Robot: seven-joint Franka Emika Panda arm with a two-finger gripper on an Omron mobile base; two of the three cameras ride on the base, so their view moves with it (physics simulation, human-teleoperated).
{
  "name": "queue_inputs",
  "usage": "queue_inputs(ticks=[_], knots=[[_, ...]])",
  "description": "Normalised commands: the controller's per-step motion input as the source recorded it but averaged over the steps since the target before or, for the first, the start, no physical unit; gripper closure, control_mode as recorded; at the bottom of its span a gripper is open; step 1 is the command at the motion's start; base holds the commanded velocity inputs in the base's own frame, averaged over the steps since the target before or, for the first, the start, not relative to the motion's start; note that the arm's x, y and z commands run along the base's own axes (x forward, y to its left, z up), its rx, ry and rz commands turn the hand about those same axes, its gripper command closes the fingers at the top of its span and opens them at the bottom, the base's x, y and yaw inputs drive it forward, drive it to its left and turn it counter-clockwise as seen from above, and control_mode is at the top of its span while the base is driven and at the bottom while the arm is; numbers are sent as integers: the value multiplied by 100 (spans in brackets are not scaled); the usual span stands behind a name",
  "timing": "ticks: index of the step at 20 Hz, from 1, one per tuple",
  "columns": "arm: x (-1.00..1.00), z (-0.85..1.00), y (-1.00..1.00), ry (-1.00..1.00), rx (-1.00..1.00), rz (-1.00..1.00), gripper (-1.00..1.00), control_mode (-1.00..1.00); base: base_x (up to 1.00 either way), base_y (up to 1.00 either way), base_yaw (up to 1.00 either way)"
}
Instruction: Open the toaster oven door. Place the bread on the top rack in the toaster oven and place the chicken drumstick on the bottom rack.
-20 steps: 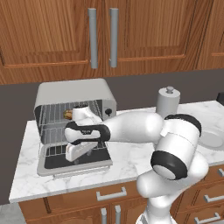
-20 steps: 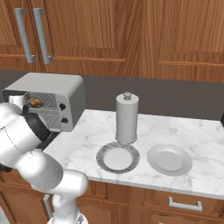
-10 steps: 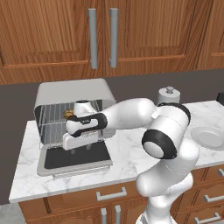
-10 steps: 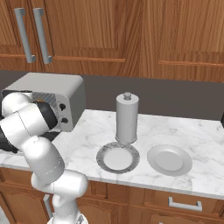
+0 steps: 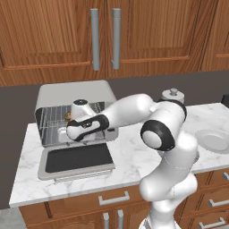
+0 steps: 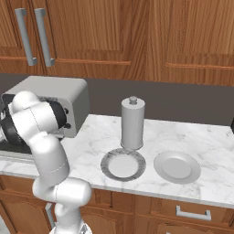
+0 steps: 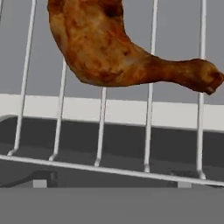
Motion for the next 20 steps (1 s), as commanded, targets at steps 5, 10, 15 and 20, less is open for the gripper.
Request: queue_inputs(ticks=[5, 10, 15, 20], knots=[[51, 0, 31, -12, 0, -28, -100, -100, 0, 0, 0], [32, 1, 4, -10, 0, -21, -100, -100, 0, 0, 0], [-3, 0, 4, -9, 0, -15, -100, -100, 0, 0, 0], [-97, 16, -4, 0, 5, -8, -100, -100, 0, 0, 0]])
